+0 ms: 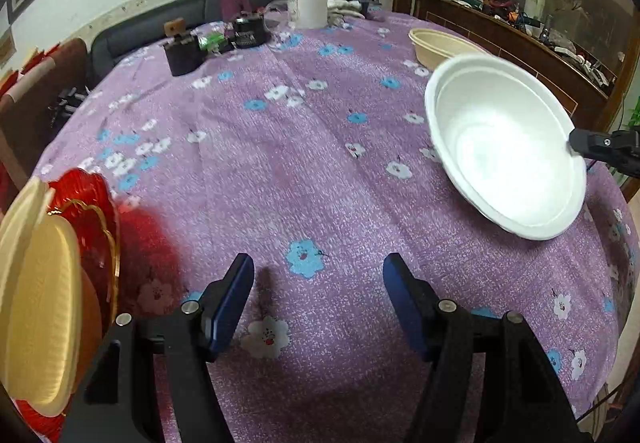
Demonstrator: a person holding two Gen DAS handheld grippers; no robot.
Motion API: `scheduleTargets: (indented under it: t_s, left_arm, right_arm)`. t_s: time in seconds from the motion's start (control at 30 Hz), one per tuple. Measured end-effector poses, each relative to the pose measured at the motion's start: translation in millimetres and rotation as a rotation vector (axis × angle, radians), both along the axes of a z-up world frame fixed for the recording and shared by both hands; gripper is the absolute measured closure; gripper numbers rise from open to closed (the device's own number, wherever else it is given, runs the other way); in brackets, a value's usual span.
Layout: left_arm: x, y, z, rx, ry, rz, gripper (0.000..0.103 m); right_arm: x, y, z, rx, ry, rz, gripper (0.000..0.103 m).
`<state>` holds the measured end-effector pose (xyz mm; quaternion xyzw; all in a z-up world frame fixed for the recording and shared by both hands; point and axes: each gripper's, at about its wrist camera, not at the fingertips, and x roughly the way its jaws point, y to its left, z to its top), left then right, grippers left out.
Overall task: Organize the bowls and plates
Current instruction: 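Move the right tool to the large white foam bowl and grasp its rim, then lift the large white foam bowl with the right tool and carry it over the red plates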
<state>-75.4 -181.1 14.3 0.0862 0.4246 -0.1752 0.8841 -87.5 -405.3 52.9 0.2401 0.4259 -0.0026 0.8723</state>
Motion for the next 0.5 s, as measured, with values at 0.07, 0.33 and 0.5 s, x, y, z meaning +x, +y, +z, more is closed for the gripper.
scheduleTargets:
  t_s: [0.07,0.33,0.5]
  left_arm:
    - [-2,0,6,0.001,-0.016,0.005,0.037]
    - [6,-13,44,-0.072,-0.021,-0.039,0.037]
    - [33,-36,48,-0.166,0.077,-0.076,0.037]
  right_arm:
    - [-3,2,6,-0.025,-0.047,-0.001,0.093]
    - [-14,1,15,-0.11,-0.112,-0.042,0.093]
    - [-21,-12,6,-0.066,-0.098,-0.074,0.092]
